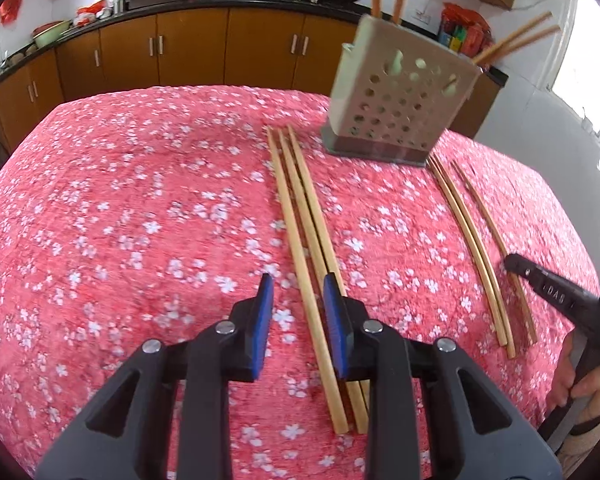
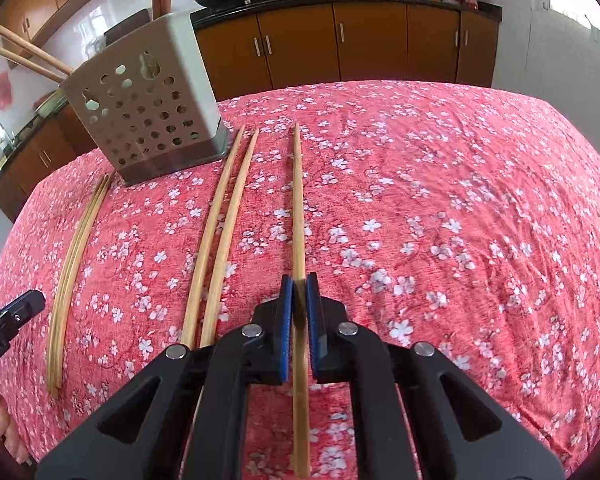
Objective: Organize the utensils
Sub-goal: 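Grasp a third chopstick with the left gripper while the right gripper grasps one, then hold the grasped chopsticks on the cloth with both grippers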
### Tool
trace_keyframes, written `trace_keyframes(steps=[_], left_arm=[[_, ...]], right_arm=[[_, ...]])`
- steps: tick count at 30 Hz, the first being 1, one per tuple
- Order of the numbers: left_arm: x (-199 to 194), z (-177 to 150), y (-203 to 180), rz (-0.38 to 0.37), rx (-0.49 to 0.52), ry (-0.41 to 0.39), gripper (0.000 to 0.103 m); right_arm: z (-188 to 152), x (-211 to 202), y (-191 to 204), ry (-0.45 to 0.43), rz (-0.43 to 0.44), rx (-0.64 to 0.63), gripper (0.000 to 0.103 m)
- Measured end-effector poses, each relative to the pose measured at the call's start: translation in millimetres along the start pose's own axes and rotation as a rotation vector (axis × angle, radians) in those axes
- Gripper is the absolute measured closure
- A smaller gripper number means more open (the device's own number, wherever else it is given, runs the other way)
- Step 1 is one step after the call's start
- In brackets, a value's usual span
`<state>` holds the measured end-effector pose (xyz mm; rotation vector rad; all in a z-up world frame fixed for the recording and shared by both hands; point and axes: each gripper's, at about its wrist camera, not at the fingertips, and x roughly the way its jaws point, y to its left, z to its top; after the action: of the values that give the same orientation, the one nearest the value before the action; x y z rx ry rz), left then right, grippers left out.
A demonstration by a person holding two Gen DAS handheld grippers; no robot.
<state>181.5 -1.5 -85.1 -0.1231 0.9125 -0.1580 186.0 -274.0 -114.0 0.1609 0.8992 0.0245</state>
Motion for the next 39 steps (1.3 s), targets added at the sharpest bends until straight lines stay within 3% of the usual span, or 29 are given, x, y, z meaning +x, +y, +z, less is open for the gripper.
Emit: trace_keyframes(steps=[9, 15, 23, 39], left_arm=[[12.9, -5.5, -2.7, 0.097, 0.056, 0.016, 0.093], [24.0, 12.6, 30.6, 0.163, 0.008, 0.007, 0.094], [24.4, 17.2, 53.0, 0.099, -0.038, -0.02, 0.094], [20.5, 17.5, 58.9, 0.076, -0.072, -0.022, 0.093]], right_arm=[[-4.4, -3.0, 4.7, -0.009, -0.021, -0.031, 0.095], [2.3, 4.0, 4.2, -0.011, -0.04, -0.05, 0.095], [10.4, 12.1, -7.9, -0.02, -0.042, -0.027, 0.095], [10.1, 12.0, -8.7, -0.021, -0.043, -0.025, 0.094]])
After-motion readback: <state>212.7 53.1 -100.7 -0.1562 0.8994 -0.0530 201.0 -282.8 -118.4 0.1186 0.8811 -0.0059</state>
